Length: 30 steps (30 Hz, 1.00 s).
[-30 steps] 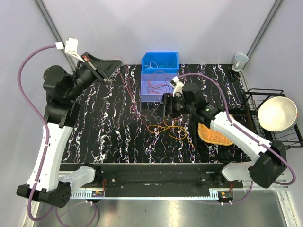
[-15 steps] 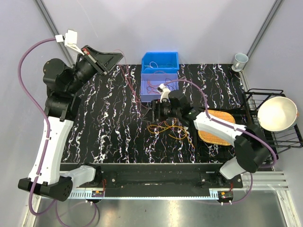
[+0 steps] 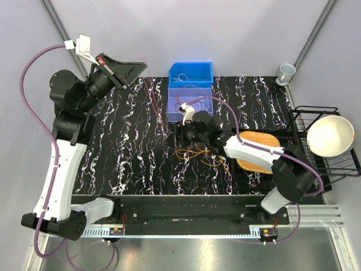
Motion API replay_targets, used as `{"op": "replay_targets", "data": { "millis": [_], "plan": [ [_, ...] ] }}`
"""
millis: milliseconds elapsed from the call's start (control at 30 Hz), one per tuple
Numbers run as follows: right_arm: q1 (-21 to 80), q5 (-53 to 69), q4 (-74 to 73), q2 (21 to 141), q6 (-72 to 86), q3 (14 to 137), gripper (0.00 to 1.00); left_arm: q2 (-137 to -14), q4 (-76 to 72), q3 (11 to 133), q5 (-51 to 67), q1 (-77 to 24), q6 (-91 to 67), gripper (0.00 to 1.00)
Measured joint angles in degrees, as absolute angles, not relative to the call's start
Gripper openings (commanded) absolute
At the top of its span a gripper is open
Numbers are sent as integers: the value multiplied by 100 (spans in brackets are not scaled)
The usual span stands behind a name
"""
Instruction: Untangle the cables
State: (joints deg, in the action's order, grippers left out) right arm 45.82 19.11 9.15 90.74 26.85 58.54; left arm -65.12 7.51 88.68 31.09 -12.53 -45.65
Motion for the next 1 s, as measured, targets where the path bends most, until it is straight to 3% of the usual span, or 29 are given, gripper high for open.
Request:
{"op": "replay_targets", "data": {
  "millis": [300, 400, 567, 800, 1000],
  "plan": [
    [4720, 1516, 1026, 9205, 2484, 6198, 67, -6539, 604, 8864, 3135, -1253, -4661, 0],
    [4788, 1380, 1059, 9268, 2423, 6324, 59, -6545, 604, 8844, 3140, -1253, -4663, 0],
    [4866, 1170, 1068, 9389, 2359, 6512, 0, -6545, 572, 8801, 3148, -1253, -4663, 0],
    [4901, 1011, 746, 9437, 2377, 6810, 0, -6549, 591, 8794, 3146, -1253, -4654, 0],
    [4904, 993, -189, 9413, 2239, 8075, 0, -6530, 587, 8700, 3133, -1253, -4652, 0]
  ]
}}
